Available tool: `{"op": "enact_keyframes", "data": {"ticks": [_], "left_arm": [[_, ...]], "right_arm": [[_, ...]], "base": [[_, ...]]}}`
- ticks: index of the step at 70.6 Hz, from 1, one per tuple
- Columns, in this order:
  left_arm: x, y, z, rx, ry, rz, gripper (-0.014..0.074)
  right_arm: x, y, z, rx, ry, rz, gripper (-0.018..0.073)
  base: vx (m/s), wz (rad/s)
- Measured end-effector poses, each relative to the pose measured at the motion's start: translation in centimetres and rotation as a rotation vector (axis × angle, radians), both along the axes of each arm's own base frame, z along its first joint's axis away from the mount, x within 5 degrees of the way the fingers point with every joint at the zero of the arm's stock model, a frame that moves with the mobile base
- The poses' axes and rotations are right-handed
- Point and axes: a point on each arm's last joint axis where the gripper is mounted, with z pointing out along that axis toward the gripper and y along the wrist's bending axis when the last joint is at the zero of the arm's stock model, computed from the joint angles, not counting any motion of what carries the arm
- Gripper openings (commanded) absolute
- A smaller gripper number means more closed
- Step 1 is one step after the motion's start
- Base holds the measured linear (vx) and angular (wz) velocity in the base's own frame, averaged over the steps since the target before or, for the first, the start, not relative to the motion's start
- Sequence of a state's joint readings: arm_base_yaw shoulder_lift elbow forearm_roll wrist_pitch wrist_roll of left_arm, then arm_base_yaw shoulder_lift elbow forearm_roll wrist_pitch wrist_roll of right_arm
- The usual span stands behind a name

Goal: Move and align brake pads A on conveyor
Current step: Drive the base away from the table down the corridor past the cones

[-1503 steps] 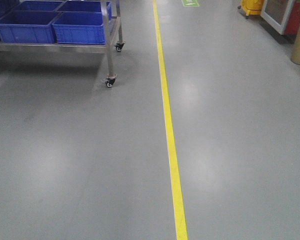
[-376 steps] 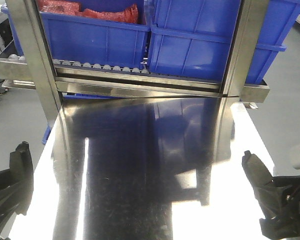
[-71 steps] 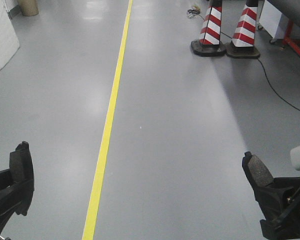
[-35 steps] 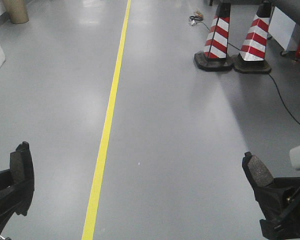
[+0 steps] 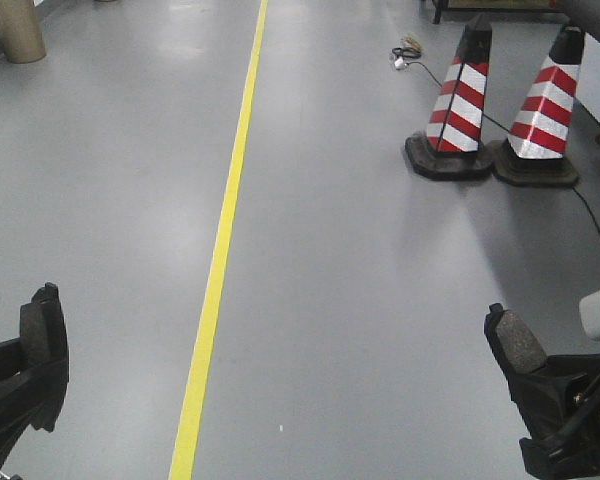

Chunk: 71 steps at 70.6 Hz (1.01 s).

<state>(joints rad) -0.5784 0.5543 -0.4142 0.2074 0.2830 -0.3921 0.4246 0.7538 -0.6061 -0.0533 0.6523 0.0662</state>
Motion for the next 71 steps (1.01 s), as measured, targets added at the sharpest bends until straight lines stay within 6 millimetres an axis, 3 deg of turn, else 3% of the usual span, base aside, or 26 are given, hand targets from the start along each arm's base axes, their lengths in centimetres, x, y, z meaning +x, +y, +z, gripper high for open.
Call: {"op": "enact_keyframes", "data": {"ticks": [71], "left_arm": [[0.0, 0.0, 0.0, 0.0, 0.0, 0.0, 0.0128]], "right_arm": [[0.01, 0.0, 0.01, 0.0, -0.001, 0.0, 0.0183]], "base": [[0.71, -0.03]]}}
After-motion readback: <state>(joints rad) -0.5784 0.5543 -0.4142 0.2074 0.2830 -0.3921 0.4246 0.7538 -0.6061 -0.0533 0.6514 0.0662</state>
